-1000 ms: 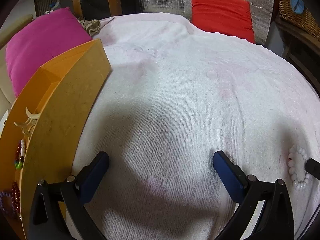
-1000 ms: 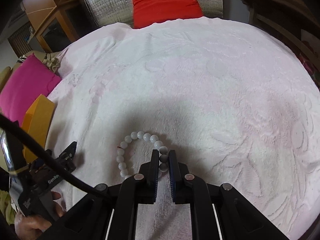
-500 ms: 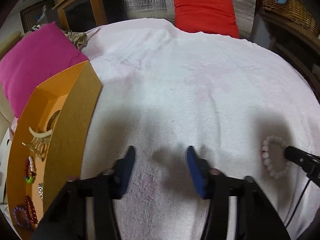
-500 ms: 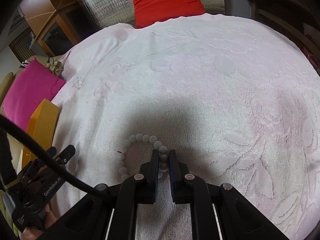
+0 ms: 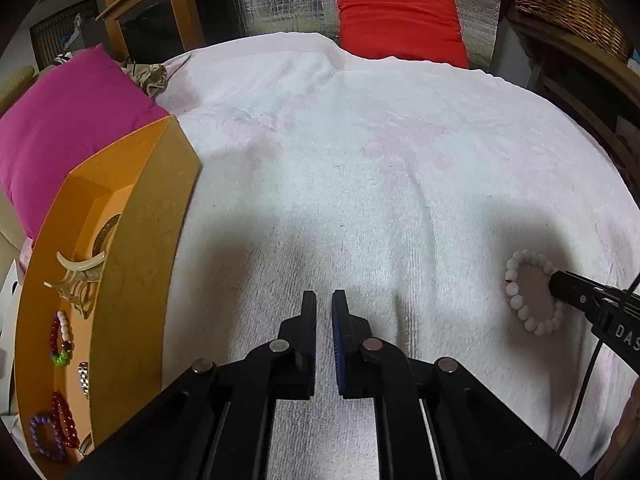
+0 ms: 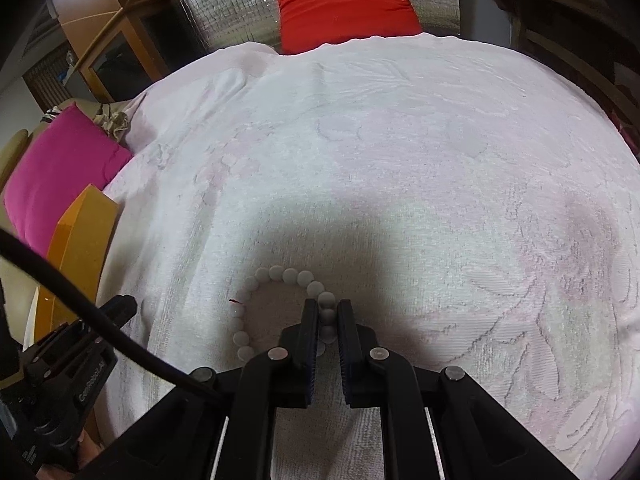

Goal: Organize jewelry
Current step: 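Lift the white bracelet with the right gripper and carry it toward the box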

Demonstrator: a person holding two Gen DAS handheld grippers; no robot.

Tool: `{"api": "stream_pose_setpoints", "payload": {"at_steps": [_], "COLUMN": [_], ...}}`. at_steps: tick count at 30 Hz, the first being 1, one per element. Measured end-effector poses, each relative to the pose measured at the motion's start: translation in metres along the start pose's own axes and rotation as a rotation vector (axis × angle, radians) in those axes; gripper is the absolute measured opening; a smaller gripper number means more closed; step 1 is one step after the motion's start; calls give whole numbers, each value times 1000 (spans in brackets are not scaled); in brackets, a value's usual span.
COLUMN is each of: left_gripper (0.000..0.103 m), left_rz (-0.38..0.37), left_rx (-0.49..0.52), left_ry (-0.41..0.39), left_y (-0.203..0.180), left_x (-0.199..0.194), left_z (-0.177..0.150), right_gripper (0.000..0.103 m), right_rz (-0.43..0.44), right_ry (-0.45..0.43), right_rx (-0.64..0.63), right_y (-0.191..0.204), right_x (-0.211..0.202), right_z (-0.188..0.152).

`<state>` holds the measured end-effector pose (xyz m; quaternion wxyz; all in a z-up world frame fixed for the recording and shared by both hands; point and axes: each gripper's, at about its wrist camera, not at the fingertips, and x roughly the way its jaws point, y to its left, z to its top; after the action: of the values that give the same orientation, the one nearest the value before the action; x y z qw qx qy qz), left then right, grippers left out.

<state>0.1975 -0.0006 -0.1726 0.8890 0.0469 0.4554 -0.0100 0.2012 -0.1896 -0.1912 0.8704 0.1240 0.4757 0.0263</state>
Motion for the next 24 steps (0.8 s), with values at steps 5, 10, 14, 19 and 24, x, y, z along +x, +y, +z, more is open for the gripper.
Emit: {"api": "stream_pose_setpoints", "payload": {"at_steps": [5,10,14,19,24], "left_gripper": [8,8,8,8,8], "left_rz": [7,13,13,25,36], "left_rx": [-4,1,4,11,8], "left_ry": [9,8,13,6,5], "left_y": [5,6,6,6,7], "left_x": [1,1,2,0,-2], "left_z": [-2,-4,-6,-9,-12], "right_gripper": [12,11,11,11,11], "right_rz": [-9,-15,-8,19,49], "right_ry": [3,-3,-7,-8,-22], "right_rx": [7,-21,-16,-14,-21], "right_y": [2,5,4,6,12], "right_x": [3,2,0,-3,-10], "right_z": [1,0,-1,0,1]}}
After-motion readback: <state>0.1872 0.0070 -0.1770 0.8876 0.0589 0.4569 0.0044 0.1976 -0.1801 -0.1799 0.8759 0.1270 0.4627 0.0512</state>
